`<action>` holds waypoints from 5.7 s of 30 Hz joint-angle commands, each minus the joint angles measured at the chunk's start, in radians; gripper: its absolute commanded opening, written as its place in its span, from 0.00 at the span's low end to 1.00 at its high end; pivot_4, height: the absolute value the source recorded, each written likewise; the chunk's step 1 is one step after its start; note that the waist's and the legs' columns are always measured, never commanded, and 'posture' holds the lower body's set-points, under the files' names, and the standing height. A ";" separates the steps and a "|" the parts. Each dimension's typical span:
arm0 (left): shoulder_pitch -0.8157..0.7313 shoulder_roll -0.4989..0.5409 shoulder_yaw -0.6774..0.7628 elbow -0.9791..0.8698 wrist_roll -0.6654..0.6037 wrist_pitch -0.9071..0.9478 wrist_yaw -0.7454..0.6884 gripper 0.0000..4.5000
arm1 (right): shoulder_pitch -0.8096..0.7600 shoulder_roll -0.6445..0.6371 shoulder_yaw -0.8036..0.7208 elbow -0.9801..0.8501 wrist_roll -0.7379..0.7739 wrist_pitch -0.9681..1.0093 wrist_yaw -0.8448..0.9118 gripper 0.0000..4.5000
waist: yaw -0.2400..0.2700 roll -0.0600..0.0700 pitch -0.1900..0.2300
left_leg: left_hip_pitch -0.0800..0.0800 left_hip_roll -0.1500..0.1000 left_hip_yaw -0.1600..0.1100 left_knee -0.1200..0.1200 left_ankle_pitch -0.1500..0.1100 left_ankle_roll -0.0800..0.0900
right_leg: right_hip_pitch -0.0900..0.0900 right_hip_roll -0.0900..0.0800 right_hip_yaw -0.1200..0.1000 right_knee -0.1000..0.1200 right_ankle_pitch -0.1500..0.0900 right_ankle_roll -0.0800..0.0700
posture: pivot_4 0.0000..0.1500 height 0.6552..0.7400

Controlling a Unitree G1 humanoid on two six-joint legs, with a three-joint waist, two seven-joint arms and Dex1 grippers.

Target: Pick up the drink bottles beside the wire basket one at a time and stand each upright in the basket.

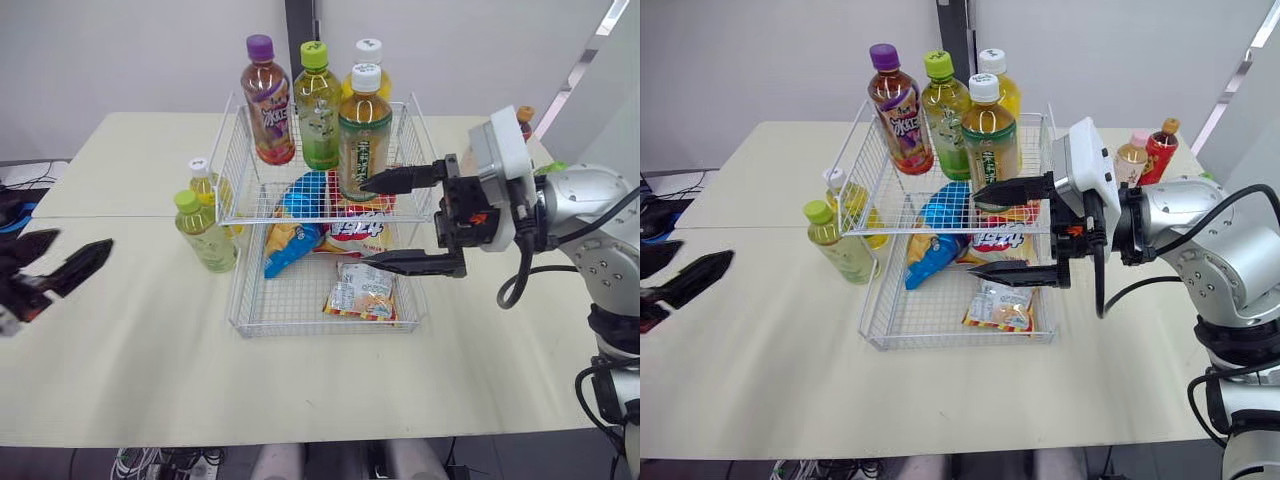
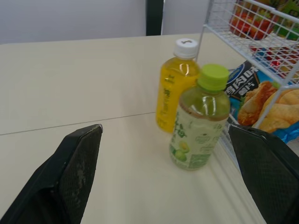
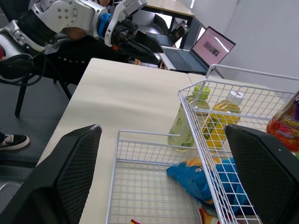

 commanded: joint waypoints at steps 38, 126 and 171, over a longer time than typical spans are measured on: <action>-0.316 -0.114 -0.534 0.211 0.155 -0.254 0.357 0.37 | 0.061 -0.021 -0.103 -0.163 0.199 0.168 -0.248 1.00 | -0.013 0.000 0.000 | 0.000 -0.001 0.000 -0.001 0.000 0.000 | 0.000 0.004 -0.001 0.001 0.000 0.000 | 1.00 1.00; -1.151 0.243 -0.667 0.566 0.112 -0.085 -0.223 0.99 | 0.140 -0.167 -0.258 -0.172 0.191 0.078 -0.305 1.00 | -0.022 0.001 0.003 | -0.005 0.000 -0.002 0.000 0.000 0.000 | -0.003 0.010 0.000 0.000 0.000 0.000 | 1.00 1.00; -0.728 0.021 -0.661 0.867 0.312 -0.554 0.055 0.99 | 0.340 -0.125 -0.249 -0.240 0.156 -0.044 -0.259 1.00 | -0.016 0.000 0.001 | -0.003 0.000 -0.002 0.000 0.000 0.000 | -0.001 0.008 0.000 0.001 0.000 0.000 | 1.00 1.00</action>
